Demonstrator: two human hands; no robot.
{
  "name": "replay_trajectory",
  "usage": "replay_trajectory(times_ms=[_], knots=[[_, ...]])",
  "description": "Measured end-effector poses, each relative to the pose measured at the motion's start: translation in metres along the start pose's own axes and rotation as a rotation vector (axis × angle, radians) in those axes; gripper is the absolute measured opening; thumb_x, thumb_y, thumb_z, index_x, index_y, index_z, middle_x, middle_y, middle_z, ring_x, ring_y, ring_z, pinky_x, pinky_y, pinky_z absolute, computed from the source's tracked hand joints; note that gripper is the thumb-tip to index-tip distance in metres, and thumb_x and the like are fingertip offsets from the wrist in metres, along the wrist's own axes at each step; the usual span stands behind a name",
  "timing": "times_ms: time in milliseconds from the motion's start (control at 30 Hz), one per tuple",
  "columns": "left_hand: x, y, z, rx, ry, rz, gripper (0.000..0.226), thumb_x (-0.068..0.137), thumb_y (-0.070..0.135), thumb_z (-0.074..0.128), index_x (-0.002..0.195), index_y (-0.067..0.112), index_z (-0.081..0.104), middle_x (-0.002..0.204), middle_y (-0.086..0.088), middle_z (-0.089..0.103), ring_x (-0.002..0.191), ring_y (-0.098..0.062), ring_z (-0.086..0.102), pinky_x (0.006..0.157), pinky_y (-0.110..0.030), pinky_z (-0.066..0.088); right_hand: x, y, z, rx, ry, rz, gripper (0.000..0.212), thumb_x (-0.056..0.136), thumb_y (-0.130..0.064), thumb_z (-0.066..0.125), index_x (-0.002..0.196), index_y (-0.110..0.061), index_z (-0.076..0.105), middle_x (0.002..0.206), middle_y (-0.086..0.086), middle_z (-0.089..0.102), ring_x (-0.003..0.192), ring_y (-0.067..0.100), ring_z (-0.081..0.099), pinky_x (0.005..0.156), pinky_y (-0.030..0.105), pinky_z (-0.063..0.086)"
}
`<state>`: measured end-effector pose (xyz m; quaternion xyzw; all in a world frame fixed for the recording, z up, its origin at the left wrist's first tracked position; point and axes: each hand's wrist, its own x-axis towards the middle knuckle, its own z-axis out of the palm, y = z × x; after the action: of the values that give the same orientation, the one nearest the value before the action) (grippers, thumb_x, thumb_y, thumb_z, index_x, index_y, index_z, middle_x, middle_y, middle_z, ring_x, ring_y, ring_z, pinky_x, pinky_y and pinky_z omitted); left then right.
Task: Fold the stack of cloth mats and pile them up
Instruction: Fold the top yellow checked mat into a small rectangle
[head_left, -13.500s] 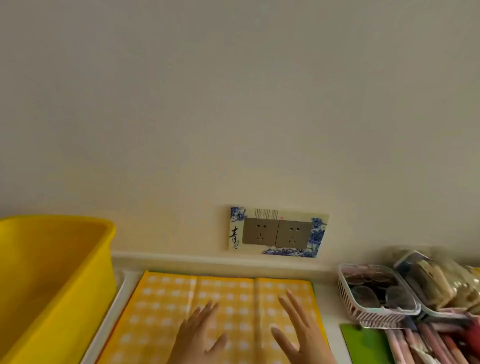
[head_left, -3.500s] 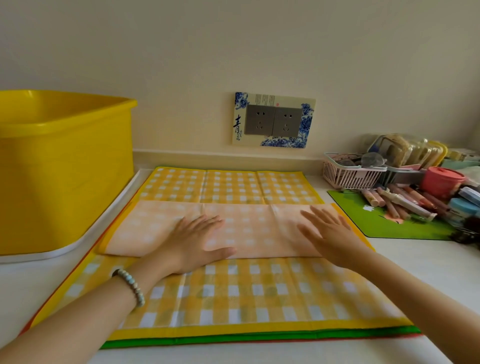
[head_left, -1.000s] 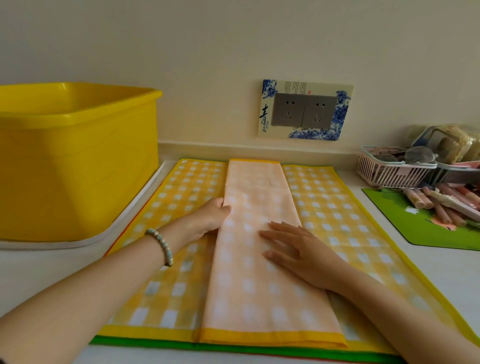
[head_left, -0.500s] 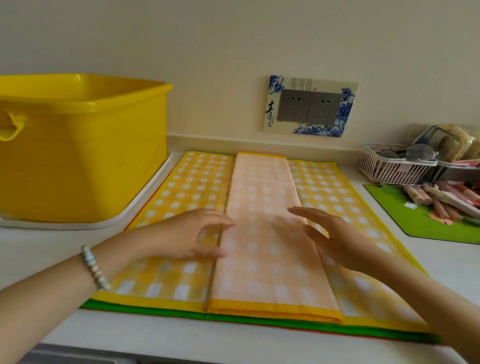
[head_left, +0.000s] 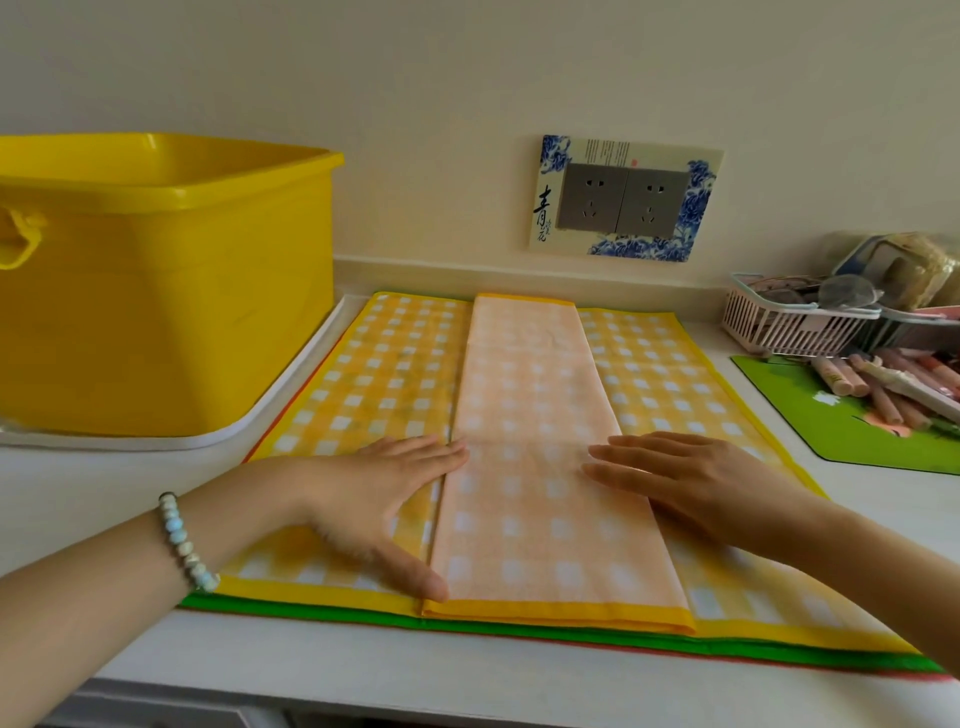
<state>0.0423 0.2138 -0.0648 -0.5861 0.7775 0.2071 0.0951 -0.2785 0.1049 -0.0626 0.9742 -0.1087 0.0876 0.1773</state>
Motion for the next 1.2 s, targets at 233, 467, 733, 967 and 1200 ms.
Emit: replay_trajectory(times_ms=[233,467,733,967,1200], knots=[[0.001,-0.005,0.005,-0.085,0.007,0.006,0.123,0.046,0.090,0.057,0.139,0.056,-0.017,0.143,0.037,-0.030,0.133,0.006,-0.031,0.116,-0.036,-0.004,0.003,0.001,0.008,0.302,-0.047,0.197,0.048,0.093,-0.018,0.056,0.135,-0.038,0.044,0.139,-0.017,0.044,0.127,0.008,0.048,0.100,0.028,0.045],[0.012,-0.014,-0.005,-0.760,0.272,0.021,0.057,0.081,0.076,0.023,0.125,0.047,0.044,0.124,0.040,0.047,0.117,0.020,0.038,0.095,-0.002,0.027,0.012,0.015,0.024,0.678,0.091,0.617,0.022,0.090,-0.027,0.057,0.105,-0.018,0.071,0.098,-0.005,0.072,0.090,0.010,0.067,0.077,0.035,0.052],[0.044,-0.026,-0.013,-0.737,0.519,-0.008,0.034,0.081,0.039,0.069,0.112,0.032,0.056,0.094,0.010,0.068,0.088,-0.002,0.063,0.075,-0.016,0.044,0.043,0.039,0.038,1.095,0.248,0.944,0.026,0.090,-0.031,0.057,0.074,-0.011,0.064,0.057,-0.006,0.065,0.052,0.009,0.063,0.043,0.022,0.048],[0.077,-0.012,-0.005,-0.693,0.780,-0.222,0.067,0.077,0.034,0.075,0.132,0.018,0.042,0.065,0.009,0.062,0.061,-0.001,0.057,0.061,-0.021,0.039,0.060,0.046,0.043,1.109,0.137,1.275,0.022,0.081,-0.033,0.071,0.071,-0.013,0.068,0.042,-0.005,0.060,0.028,0.008,0.049,0.032,0.011,0.035],[0.066,0.012,-0.007,-0.197,0.775,0.107,0.032,0.094,0.026,0.054,0.126,0.029,0.058,0.123,0.008,0.053,0.118,-0.010,0.046,0.101,-0.023,0.034,0.066,0.044,0.036,1.086,0.091,1.318,0.025,0.079,-0.029,0.074,0.079,-0.005,0.067,0.052,0.005,0.062,0.029,0.011,0.049,0.033,0.013,0.037]])
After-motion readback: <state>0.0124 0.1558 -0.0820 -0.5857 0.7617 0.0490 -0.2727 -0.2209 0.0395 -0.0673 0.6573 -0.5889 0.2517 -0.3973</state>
